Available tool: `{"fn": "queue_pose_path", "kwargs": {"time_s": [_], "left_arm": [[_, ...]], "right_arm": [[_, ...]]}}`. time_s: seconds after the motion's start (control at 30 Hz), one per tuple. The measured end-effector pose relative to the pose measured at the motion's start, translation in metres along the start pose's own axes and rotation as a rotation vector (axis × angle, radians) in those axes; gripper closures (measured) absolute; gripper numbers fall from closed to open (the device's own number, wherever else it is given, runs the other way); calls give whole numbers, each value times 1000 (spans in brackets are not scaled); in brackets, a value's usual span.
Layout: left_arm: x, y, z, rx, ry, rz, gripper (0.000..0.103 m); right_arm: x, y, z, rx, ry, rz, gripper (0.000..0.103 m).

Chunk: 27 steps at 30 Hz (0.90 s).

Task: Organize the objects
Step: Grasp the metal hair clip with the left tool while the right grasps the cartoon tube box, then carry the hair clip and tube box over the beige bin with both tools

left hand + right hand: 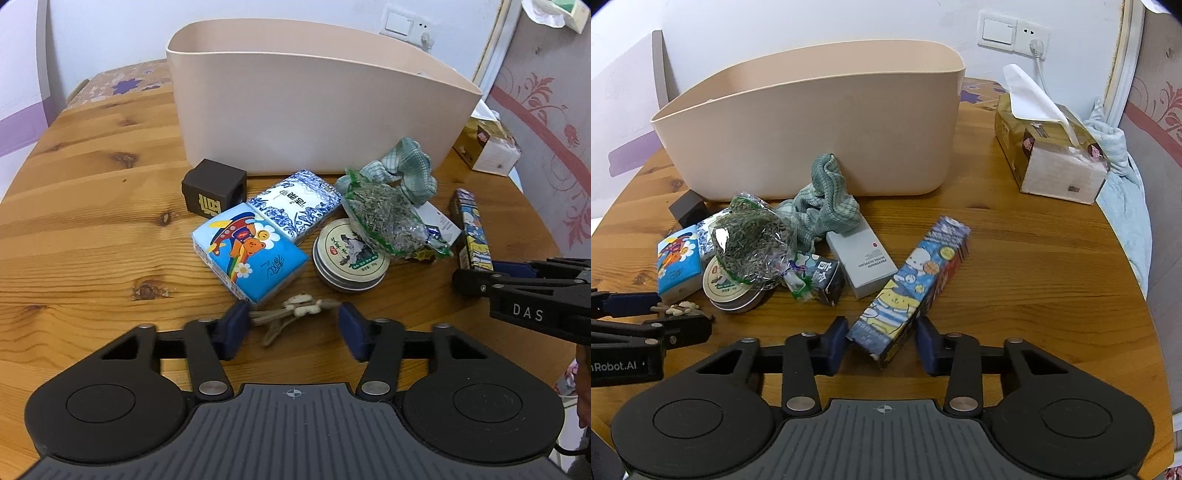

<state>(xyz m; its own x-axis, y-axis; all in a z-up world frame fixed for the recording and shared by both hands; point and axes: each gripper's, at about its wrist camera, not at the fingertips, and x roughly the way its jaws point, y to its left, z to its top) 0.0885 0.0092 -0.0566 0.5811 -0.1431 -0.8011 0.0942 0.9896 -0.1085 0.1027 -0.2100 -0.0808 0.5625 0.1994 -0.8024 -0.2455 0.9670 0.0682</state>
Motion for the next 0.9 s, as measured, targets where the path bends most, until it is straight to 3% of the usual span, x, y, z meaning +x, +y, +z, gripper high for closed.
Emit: {"fn": "queue_pose_path", "kwargs": {"time_s": [0.07, 0.23, 0.27, 0.33, 0.9], "left_arm": [[-1, 0, -1, 4, -1, -8, 62], [-4, -2, -4, -4, -2, -41, 64], [-4, -2, -4, -3, -1, -46, 76], [-5, -4, -6, -1, 4, -62, 79], [-20, -11, -12, 3, -20, -98, 84]], "right_arm": [[-1, 0, -2, 2, -3, 4, 71], [-5, -1, -6, 1, -3, 11, 74], [-6, -1, -6, 1, -3, 14, 74], [-9, -2, -7, 3, -4, 18, 76], [-32, -10, -11, 22, -57, 30, 79]]}}
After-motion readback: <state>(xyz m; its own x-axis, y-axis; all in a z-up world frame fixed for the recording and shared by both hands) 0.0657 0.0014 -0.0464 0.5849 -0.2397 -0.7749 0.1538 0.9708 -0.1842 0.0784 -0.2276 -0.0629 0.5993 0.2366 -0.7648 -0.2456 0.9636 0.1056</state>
